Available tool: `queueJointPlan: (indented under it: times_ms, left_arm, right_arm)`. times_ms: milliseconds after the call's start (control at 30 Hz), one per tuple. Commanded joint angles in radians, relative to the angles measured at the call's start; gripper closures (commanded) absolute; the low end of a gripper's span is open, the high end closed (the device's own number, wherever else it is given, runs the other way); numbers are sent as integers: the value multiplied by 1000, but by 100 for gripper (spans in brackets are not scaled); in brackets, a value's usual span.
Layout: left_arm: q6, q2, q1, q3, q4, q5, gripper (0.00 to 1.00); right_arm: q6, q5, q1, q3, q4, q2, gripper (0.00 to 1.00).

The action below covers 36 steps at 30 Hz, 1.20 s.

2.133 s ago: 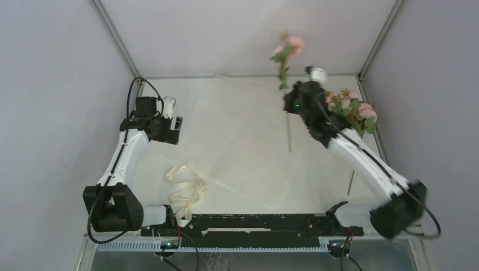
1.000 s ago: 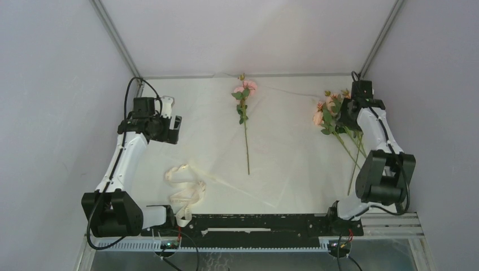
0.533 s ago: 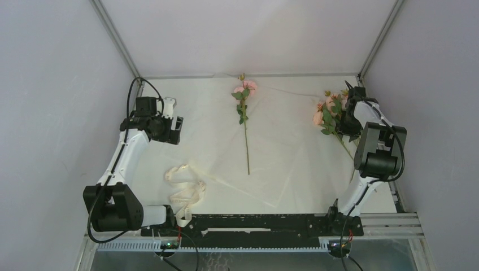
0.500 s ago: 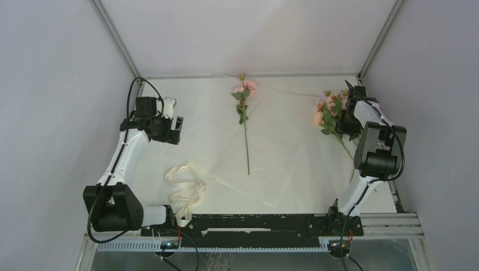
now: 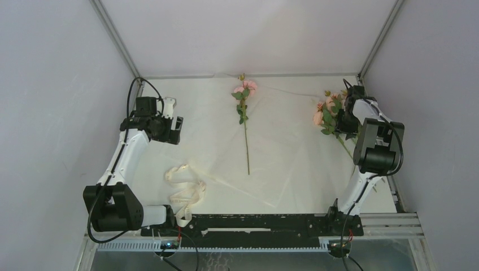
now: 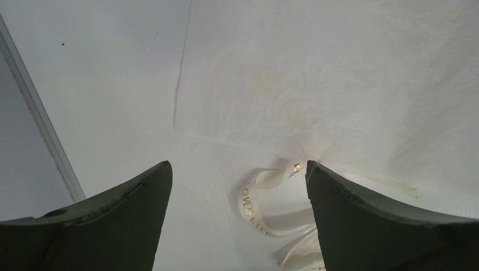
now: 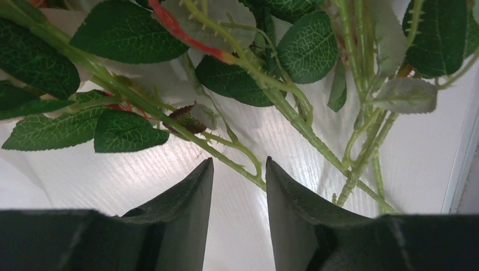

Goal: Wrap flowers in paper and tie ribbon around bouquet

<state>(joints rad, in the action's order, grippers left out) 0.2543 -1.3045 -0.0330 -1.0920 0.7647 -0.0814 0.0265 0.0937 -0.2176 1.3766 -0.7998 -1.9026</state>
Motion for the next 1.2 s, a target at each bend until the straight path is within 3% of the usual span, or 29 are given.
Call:
queueJointPlan:
  times_ms: [0,233,433,567,800,1033,1167]
  left_arm:
    - [8,6,2,4,-31,-3,8]
    - [7,9,2,3,-31,-8,8]
    - [5,15,2,0,-29,-6,8]
    - [4,17,2,-3,-27,-11,8]
    - [5,26,1,-2,-25,-15,8]
    - [5,42,2,0,-22,-25,8]
    - [4,44,1,-1,-22,-33,8]
  right_arm:
    - [-5,-10,7,47,14,-30,53]
    - [-23,72,71,83,-47,-92,56]
    - [-23,61,73,84,-63,-96,88]
    - [-43,62,76,86,-53,-30,99]
    - [-12,64,78,86,-24,207,100]
    - [107,-185,93,59,118,496,100]
    - [241,-299,183,7,257,608,100]
